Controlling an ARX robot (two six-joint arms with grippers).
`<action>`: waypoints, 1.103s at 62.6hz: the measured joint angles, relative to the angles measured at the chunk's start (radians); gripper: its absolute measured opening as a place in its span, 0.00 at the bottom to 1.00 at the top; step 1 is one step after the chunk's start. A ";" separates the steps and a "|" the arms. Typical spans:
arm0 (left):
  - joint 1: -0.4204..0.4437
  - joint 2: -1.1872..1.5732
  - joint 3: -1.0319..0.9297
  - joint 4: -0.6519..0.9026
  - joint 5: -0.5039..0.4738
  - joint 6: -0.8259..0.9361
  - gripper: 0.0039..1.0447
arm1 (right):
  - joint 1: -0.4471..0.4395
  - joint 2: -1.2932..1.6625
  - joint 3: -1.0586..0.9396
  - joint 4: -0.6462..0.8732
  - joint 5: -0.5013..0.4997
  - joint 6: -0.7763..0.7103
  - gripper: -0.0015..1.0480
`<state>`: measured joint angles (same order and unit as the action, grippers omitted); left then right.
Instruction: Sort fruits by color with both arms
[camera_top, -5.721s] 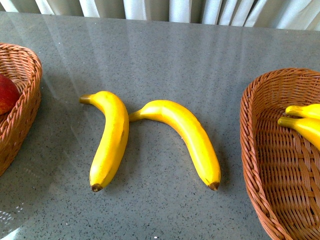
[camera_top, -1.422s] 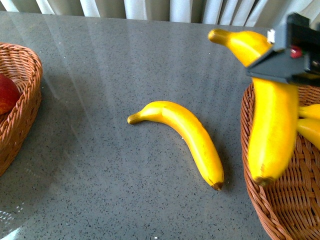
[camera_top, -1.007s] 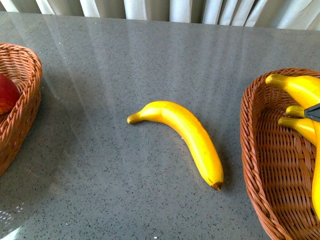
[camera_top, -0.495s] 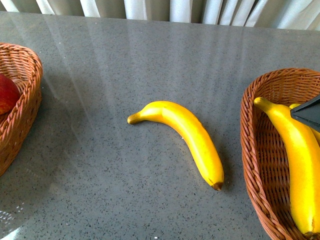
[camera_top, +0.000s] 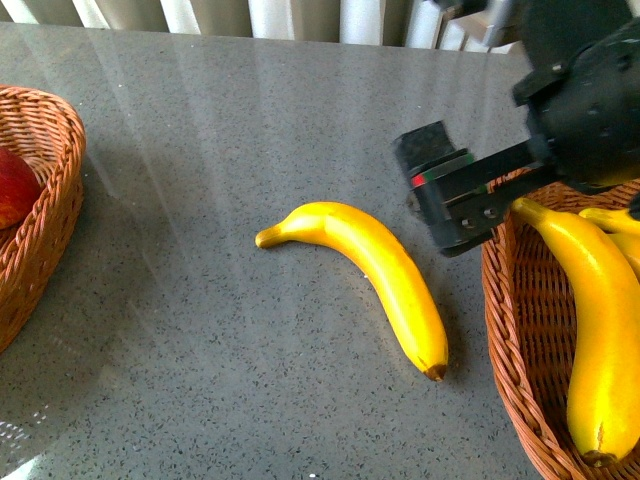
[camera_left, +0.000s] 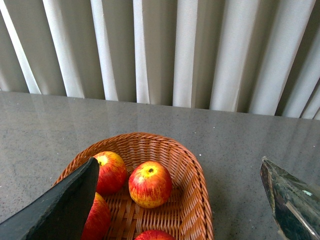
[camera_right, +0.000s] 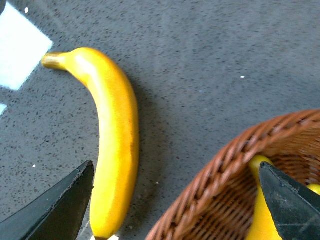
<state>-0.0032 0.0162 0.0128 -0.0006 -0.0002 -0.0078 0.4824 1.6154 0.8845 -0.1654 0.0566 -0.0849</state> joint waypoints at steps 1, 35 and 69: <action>0.000 0.000 0.000 0.000 0.000 0.000 0.91 | 0.004 0.008 0.005 -0.001 0.000 -0.001 0.91; 0.000 0.000 0.000 0.000 0.000 0.000 0.91 | 0.060 0.334 0.274 -0.077 -0.005 -0.048 0.91; 0.000 0.000 0.000 0.000 0.000 0.000 0.91 | 0.111 0.478 0.419 -0.159 -0.027 -0.122 0.91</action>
<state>-0.0032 0.0162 0.0128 -0.0002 -0.0002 -0.0078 0.5938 2.0930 1.3033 -0.3241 0.0296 -0.2073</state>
